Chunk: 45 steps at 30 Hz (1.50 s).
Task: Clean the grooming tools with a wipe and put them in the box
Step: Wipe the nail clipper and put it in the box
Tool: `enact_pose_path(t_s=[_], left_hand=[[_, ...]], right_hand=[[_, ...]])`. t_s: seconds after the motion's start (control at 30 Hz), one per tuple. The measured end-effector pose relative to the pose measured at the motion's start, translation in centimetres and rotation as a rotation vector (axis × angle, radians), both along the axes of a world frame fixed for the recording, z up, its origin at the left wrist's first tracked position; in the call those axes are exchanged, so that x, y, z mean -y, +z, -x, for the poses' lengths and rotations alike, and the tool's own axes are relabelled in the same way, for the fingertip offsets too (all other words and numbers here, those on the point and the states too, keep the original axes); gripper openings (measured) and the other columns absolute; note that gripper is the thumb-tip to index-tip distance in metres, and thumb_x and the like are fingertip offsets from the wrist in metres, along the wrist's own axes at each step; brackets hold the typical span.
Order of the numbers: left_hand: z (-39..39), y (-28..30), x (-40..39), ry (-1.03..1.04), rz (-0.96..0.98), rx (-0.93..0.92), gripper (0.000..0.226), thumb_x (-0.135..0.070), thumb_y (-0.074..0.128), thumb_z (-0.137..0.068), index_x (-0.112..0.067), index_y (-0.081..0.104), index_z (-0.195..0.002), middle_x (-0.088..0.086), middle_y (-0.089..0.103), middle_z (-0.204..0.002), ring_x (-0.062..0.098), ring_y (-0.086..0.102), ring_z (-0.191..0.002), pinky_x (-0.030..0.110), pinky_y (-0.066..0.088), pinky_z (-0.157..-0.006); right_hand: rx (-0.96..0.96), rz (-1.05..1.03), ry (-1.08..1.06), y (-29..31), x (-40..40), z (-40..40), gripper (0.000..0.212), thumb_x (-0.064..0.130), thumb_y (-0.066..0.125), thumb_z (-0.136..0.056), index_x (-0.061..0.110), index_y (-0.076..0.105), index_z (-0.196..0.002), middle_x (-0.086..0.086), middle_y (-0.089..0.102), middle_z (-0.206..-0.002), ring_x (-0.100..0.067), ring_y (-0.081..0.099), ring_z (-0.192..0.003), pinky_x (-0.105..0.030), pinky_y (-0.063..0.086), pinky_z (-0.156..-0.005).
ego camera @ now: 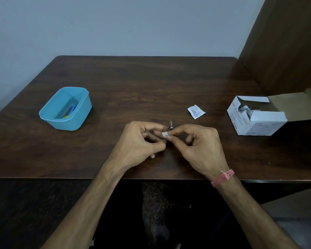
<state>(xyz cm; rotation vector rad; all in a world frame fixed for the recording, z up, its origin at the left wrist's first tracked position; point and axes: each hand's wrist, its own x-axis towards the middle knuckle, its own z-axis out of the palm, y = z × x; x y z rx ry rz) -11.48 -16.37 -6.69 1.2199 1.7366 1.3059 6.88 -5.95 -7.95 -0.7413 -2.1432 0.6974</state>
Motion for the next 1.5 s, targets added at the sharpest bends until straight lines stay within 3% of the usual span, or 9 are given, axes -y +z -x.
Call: enact_pose_path(t_s=[0.1,0.2,0.5,0.8,1.0,1.1,1.23,1.37,1.5], left_hand=[[-0.04,0.03,-0.05,0.002,-0.004,-0.007,0.045,0.007,0.081,-0.082,-0.03,0.089,-0.107,-0.006,0.085,-0.098,0.008,0.081,-0.087,0.031,0.061,-0.053],[-0.06,0.01,0.01,-0.014,-0.009,-0.002,0.043,0.009,0.08,-0.084,-0.025,0.087,-0.108,-0.009,0.085,-0.097,0.007,0.081,-0.085,0.03,0.061,-0.053],[0.0,-0.06,-0.05,-0.018,-0.008,-0.015,0.04,0.007,0.081,-0.085,-0.024,0.087,-0.109,-0.007,0.086,-0.098,0.01,0.082,-0.087,0.032,0.064,-0.058],[0.1,-0.08,-0.05,-0.016,-0.009,-0.022,0.041,0.007,0.081,-0.084,-0.027,0.087,-0.107,-0.007,0.085,-0.096,0.011,0.081,-0.087,0.033,0.065,-0.059],[0.39,-0.2,-0.06,-0.03,0.002,-0.031,0.043,0.006,0.082,-0.085,-0.026,0.087,-0.112,-0.004,0.085,-0.099,0.015,0.082,-0.088,0.04,0.068,-0.064],[0.36,-0.19,-0.05,-0.029,-0.002,-0.022,0.044,0.008,0.081,-0.084,-0.029,0.087,-0.108,-0.003,0.085,-0.098,0.013,0.082,-0.089,0.037,0.067,-0.063],[0.36,-0.35,-0.06,-0.028,0.015,-0.032,0.043,0.006,0.081,-0.083,-0.03,0.088,-0.107,-0.004,0.085,-0.1,0.014,0.082,-0.091,0.047,0.07,-0.067],[0.41,-0.39,-0.1,-0.037,0.008,-0.022,0.044,0.007,0.081,-0.084,-0.028,0.087,-0.108,-0.004,0.085,-0.099,0.015,0.081,-0.089,0.047,0.07,-0.067],[0.54,-0.48,-0.04,-0.044,0.004,-0.03,0.045,0.008,0.08,-0.084,-0.025,0.087,-0.114,-0.004,0.085,-0.1,0.018,0.082,-0.09,0.041,0.068,-0.065]], right_hand=[[-0.036,0.059,-0.061,-0.21,-0.4,0.03,0.012,0.024,0.093,-0.089,0.033,0.087,-0.094,0.027,0.062,-0.061,-0.013,0.047,-0.044,-0.01,0.033,-0.053],[0.005,0.015,0.033,-0.06,0.06,-0.05,0.013,0.025,0.094,-0.089,0.033,0.087,-0.095,0.025,0.068,-0.068,-0.015,0.052,-0.046,-0.015,0.039,-0.055],[0.014,0.029,0.032,-0.09,-0.05,0.0,0.009,0.028,0.092,-0.09,0.032,0.087,-0.097,0.008,0.078,-0.075,-0.013,0.058,-0.053,-0.017,0.042,-0.061],[0.013,-0.019,-0.019,-0.24,-0.23,0.08,0.01,0.025,0.092,-0.089,0.031,0.087,-0.096,0.023,0.073,-0.077,-0.016,0.057,-0.053,-0.018,0.045,-0.061],[0.033,-0.019,0.056,-0.3,0.02,0.12,0.012,0.021,0.092,-0.088,0.03,0.088,-0.094,0.017,0.076,-0.083,-0.013,0.061,-0.053,-0.02,0.047,-0.058],[0.014,-0.026,0.004,-0.27,-0.17,0.17,0.013,0.022,0.091,-0.088,0.032,0.087,-0.095,0.02,0.075,-0.081,-0.016,0.059,-0.051,-0.021,0.048,-0.058],[-0.025,-0.018,-0.066,-0.15,-0.08,0.16,0.011,0.023,0.089,-0.089,0.031,0.086,-0.097,0.021,0.075,-0.082,-0.019,0.055,-0.05,-0.019,0.046,-0.056],[0.018,-0.029,0.024,-0.15,-0.01,-0.01,0.012,0.02,0.091,-0.088,0.029,0.087,-0.095,0.017,0.073,-0.075,-0.006,0.059,-0.054,-0.011,0.039,-0.06],[0.05,-0.041,0.079,-0.04,0.21,0.07,0.013,0.019,0.091,-0.086,0.029,0.086,-0.093,0.019,0.072,-0.078,-0.004,0.062,-0.058,-0.016,0.043,-0.062]])
